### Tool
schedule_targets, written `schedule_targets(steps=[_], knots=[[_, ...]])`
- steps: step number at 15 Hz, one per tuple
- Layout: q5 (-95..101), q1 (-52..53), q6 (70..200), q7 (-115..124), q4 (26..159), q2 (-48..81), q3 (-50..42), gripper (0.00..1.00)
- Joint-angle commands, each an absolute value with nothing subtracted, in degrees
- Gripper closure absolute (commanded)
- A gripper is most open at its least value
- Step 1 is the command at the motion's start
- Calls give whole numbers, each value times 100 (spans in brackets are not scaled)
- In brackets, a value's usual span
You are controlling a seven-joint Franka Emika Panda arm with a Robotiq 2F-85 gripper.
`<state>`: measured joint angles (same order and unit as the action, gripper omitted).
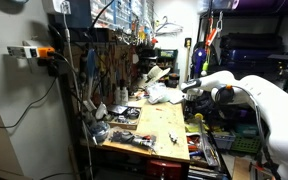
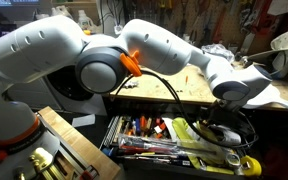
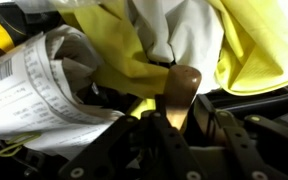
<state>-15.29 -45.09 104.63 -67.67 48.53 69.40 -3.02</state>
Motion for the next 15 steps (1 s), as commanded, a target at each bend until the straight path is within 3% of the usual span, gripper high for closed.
schedule_targets(steps=[1, 3, 5, 8, 9, 10, 11, 12, 14, 15], knots=[[-1460, -4504, 10214, -6589, 4321, 7306, -359, 89], [-1455, -4493, 10196, -6528, 4240, 7372, -383, 48], [-1459, -4489, 10140, -6499, 4181, 7415, -389, 40], [-1467, -4488, 10069, -6484, 4121, 7473, -386, 16], [-1466, -4485, 10047, -6483, 4120, 7485, -385, 13], [-1464, -4478, 10027, -6474, 4118, 7500, -389, 11], [-1462, -4473, 10012, -6475, 4113, 7515, -390, 16], [-1474, -4480, 9988, -6485, 4109, 7522, -379, 34], [-1490, -4495, 9958, -6483, 4101, 7512, -375, 39], [-1507, -4515, 9928, -6477, 4100, 7484, -370, 48]])
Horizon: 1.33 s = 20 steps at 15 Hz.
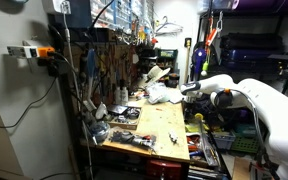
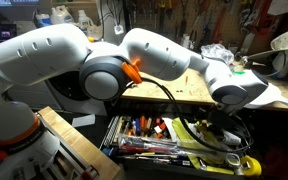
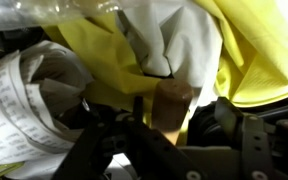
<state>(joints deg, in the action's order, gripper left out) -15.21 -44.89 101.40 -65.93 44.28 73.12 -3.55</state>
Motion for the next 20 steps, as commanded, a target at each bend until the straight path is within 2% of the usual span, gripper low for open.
schedule_targets(steps=[1, 5, 6, 20], knots=[[-1519, -4530, 9925, -6481, 4095, 7461, -365, 57], [-1517, -4566, 10002, -6482, 4079, 7373, -390, 88], [-1485, -4565, 9970, -6465, 4051, 7372, -422, 92], [-888, -4910, 9924, -8490, 4050, 7359, -915, 92]])
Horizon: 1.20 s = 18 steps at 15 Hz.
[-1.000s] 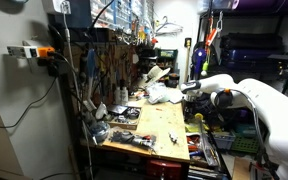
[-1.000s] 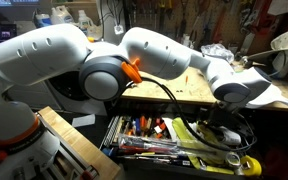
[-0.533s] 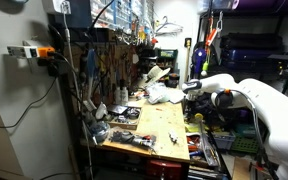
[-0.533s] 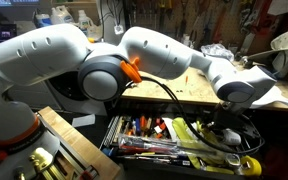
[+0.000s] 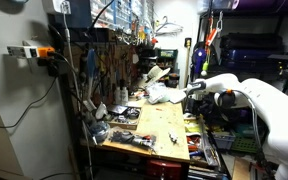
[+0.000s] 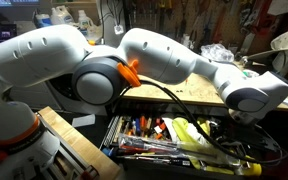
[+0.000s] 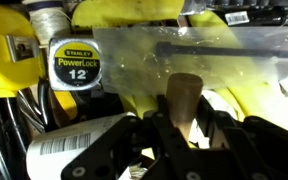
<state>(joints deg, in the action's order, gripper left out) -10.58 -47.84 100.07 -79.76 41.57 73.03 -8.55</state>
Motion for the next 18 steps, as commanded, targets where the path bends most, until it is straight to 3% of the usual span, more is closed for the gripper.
schedule_targets(steps=[1, 18], knots=[[-894, -4942, 9924, -8668, 4055, 7351, -913, 92], [-976, -5246, 10017, -9907, 3947, 7308, -933, 92]])
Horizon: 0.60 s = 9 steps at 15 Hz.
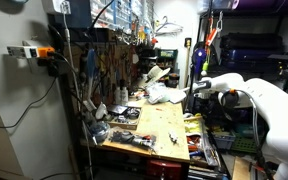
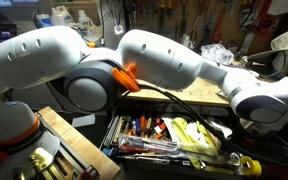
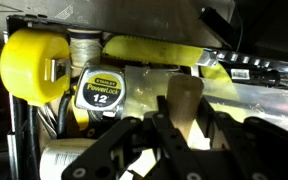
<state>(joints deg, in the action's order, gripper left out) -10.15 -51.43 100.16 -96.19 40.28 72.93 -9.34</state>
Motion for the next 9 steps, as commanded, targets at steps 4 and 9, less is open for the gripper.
schedule_targets(steps=[4, 9], knots=[[-952, -5299, 10067, -10045, 3910, 7312, -960, 92], [-928, -5368, 10169, -10295, 3874, 7332, -1029, 92]])
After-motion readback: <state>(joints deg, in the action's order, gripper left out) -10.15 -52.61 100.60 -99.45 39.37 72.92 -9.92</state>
